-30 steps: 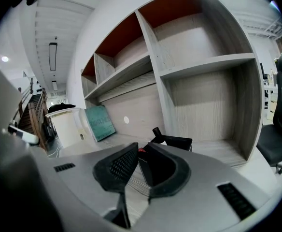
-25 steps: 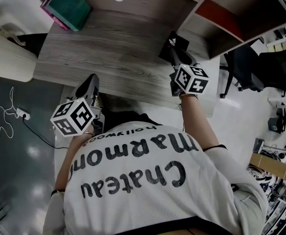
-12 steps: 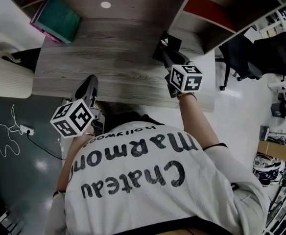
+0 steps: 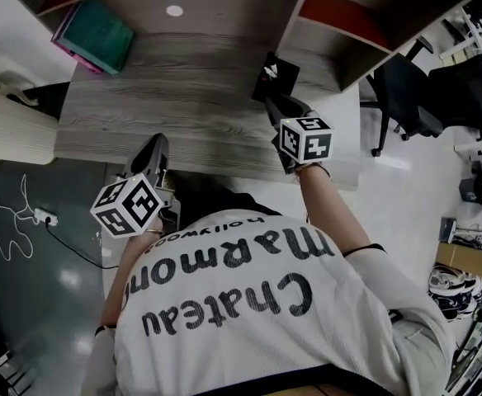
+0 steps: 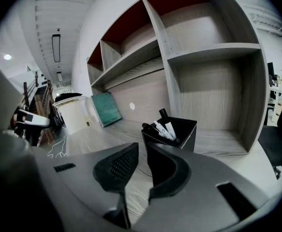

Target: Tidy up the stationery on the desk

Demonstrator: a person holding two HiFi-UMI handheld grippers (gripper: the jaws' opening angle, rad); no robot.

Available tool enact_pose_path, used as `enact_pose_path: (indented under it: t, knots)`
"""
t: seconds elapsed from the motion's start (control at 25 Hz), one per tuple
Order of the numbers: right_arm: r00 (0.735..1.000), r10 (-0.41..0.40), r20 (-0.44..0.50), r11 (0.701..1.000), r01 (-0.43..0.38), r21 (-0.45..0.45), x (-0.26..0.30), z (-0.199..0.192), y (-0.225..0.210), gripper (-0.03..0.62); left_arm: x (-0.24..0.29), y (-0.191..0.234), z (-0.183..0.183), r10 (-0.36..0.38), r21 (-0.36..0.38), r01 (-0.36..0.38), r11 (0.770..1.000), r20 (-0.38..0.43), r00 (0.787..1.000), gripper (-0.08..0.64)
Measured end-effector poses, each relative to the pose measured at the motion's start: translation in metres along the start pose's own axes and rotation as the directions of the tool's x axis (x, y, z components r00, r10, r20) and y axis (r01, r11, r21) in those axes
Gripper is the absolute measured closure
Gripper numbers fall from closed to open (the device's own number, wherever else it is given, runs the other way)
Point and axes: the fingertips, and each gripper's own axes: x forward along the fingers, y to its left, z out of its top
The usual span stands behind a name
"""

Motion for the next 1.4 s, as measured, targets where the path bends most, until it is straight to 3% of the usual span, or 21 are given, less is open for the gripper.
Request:
enact_pose_path:
  t: [0.2, 0.36, 0.56, 0.68, 0.8, 1.0, 1.2, 1.4]
  knots:
    - [0.999, 0.038, -0.023, 0.998, -0.037, 0.048, -0.003, -0.018, 0.008, 0.529, -0.015, 0.003, -0.024, 0.042, -0.037, -0.043, 0.998, -0.029, 0.999, 0.545]
    - [0.997, 0.051, -0.054, 0.989, -0.043, 0.141, -0.009, -0.039, 0.020, 0.543, -0.020, 0.004, -0.029, 0.044, -0.033, -0.046, 0.998, -0.050, 0.998, 0.545]
    - [0.983, 0.070, -0.172, 0.969, -0.026, 0.245, -0.024, -0.075, 0.043, 0.558, -0.005, -0.015, -0.026, -0.030, -0.022, 0.029, 0.999, -0.043, 0.999, 0.545]
    - [0.977, 0.115, -0.178, 0.957, -0.061, 0.282, -0.035, -0.077, 0.069, 0.561, 0.003, -0.031, -0.027, -0.090, -0.013, 0.090, 0.996, -0.054, 0.994, 0.545]
    - [0.984, 0.134, -0.120, 0.960, -0.099, 0.261, -0.050, -0.057, 0.093, 0.569, 0.003, -0.042, -0.030, -0.135, -0.008, 0.135, 0.991, -0.067, 0.989, 0.545]
    - [0.985, 0.134, 0.113, 0.957, -0.158, 0.242, -0.080, 0.005, 0.115, 0.577, -0.012, -0.050, -0.026, -0.189, 0.032, 0.192, 0.981, -0.079, 0.979, 0.545]
    - [0.978, 0.016, 0.207, 0.984, -0.052, 0.172, -0.107, 0.037, 0.125, 0.577, -0.030, -0.048, -0.003, -0.227, 0.106, 0.231, 0.967, -0.051, 0.973, 0.545]
    - [0.954, -0.126, 0.271, 0.969, 0.060, 0.241, -0.136, 0.049, 0.131, 0.577, -0.052, -0.054, 0.007, -0.272, 0.137, 0.274, 0.952, -0.037, 0.962, 0.545]
